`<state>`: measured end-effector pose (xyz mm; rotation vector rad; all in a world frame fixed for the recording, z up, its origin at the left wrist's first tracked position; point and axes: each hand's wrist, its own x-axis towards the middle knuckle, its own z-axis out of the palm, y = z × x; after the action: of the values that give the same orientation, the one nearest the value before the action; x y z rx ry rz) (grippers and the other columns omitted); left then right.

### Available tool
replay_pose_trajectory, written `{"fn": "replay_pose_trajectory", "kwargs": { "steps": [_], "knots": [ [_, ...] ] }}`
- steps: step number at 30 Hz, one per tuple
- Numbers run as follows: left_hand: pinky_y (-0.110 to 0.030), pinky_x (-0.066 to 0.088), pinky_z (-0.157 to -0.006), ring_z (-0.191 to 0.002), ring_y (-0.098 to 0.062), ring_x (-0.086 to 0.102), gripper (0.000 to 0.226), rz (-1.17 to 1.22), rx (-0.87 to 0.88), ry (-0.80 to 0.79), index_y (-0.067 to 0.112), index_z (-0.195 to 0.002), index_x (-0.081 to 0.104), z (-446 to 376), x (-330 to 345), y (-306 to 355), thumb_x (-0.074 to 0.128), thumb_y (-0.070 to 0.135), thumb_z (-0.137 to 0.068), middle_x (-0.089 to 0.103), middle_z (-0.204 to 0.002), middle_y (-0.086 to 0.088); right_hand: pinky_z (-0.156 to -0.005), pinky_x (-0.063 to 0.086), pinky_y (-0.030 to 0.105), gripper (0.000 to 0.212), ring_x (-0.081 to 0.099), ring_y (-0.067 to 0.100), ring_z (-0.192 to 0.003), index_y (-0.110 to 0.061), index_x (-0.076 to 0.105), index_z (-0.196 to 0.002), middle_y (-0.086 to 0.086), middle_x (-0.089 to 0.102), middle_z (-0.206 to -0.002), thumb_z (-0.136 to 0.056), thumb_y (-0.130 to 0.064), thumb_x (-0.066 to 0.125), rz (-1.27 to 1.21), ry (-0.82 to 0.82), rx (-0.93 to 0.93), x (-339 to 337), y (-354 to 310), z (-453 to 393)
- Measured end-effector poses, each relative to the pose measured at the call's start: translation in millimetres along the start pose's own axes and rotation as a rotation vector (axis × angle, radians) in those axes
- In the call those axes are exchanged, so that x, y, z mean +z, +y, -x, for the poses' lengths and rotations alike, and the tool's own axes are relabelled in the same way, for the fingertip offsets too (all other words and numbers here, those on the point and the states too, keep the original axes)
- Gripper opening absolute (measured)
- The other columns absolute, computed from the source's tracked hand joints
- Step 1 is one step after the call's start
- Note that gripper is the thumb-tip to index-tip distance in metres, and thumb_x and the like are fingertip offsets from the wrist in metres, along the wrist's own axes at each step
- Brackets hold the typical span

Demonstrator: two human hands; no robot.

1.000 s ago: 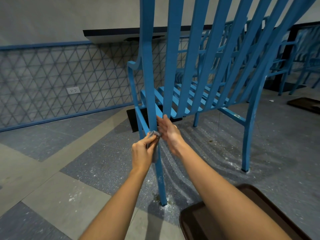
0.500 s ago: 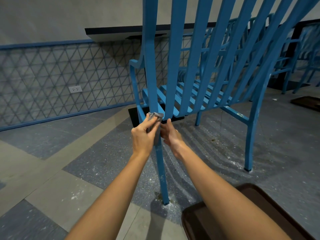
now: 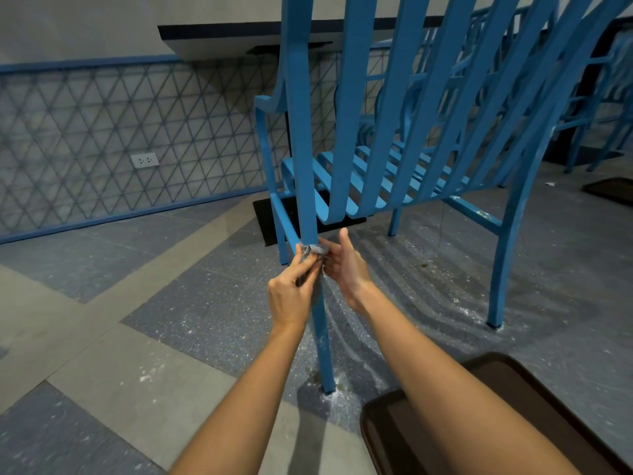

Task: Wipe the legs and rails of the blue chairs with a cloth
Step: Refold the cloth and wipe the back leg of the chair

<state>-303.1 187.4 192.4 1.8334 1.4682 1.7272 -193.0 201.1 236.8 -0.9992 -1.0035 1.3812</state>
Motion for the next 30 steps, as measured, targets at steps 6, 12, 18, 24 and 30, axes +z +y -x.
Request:
{"fn": "replay_pose_trajectory", "kwargs": {
  "steps": [6, 12, 18, 24, 30],
  "knots": [
    [-0.031, 0.051, -0.098, -0.114, -0.018, 0.063, 0.035, -0.011, -0.085, -0.051, 0.013, -0.115, 0.067, 13.8, 3.0, -5.3, 0.074, 0.009, -0.081, 0.063, -0.127, -0.009, -0.087, 0.046, 0.024, 0.055, 0.064, 0.007, -0.097, -0.019, 0.065, -0.111, -0.001, 0.064, -0.12, -0.1, -0.053, 0.024, -0.002, -0.01, 0.012, 1.1, -1.4, 3.7],
    [-0.016, 0.055, -0.077, -0.097, -0.006, 0.067, 0.047, 0.239, -0.172, 0.234, 0.032, -0.111, 0.051, 16.1, 2.6, 13.1, 0.06, -0.006, -0.087, 0.069, -0.103, 0.007, -0.115, 0.027, 0.04, 0.066, 0.047, 0.024, -0.132, -0.009, 0.051, -0.136, 0.011, 0.051, -0.141, -0.1, -0.054, 0.019, 0.05, -0.028, 0.046, 1.8, -7.2, 6.5],
    [-0.017, 0.049, -0.091, -0.107, -0.003, 0.06, 0.027, 0.262, -0.146, 0.325, 0.017, -0.117, 0.063, 2.6, 16.5, 24.8, 0.065, 0.018, -0.09, 0.065, -0.111, 0.007, -0.111, 0.032, 0.039, 0.066, 0.051, 0.023, -0.128, -0.011, 0.057, -0.13, 0.009, 0.056, -0.137, -0.099, -0.057, 0.019, 0.0, -0.026, 0.057, -0.4, -4.1, 3.4],
    [-0.011, 0.047, -0.076, -0.087, 0.005, 0.056, 0.011, 0.179, -0.174, 0.34, 0.007, -0.096, 0.066, 1.6, 29.8, 10.8, 0.068, 0.005, -0.086, 0.06, -0.097, -0.001, -0.11, 0.034, 0.039, 0.067, 0.051, 0.023, -0.126, -0.015, 0.059, -0.125, 0.009, 0.056, -0.136, -0.097, -0.06, 0.019, -0.083, -0.024, 0.068, -1.5, 1.9, -2.2],
    [-0.026, 0.054, -0.074, -0.082, -0.01, 0.061, 0.012, 0.176, -0.245, 0.314, 0.002, -0.093, 0.068, 21.7, 37.5, -10.3, 0.072, 0.0, -0.081, 0.064, -0.091, -0.006, -0.101, 0.04, 0.032, 0.063, 0.062, 0.009, -0.103, -0.017, 0.067, -0.112, -0.004, 0.068, -0.107, -0.099, -0.056, 0.019, -0.119, -0.011, 0.024, -3.1, 12.0, -3.8]
  ]
}}
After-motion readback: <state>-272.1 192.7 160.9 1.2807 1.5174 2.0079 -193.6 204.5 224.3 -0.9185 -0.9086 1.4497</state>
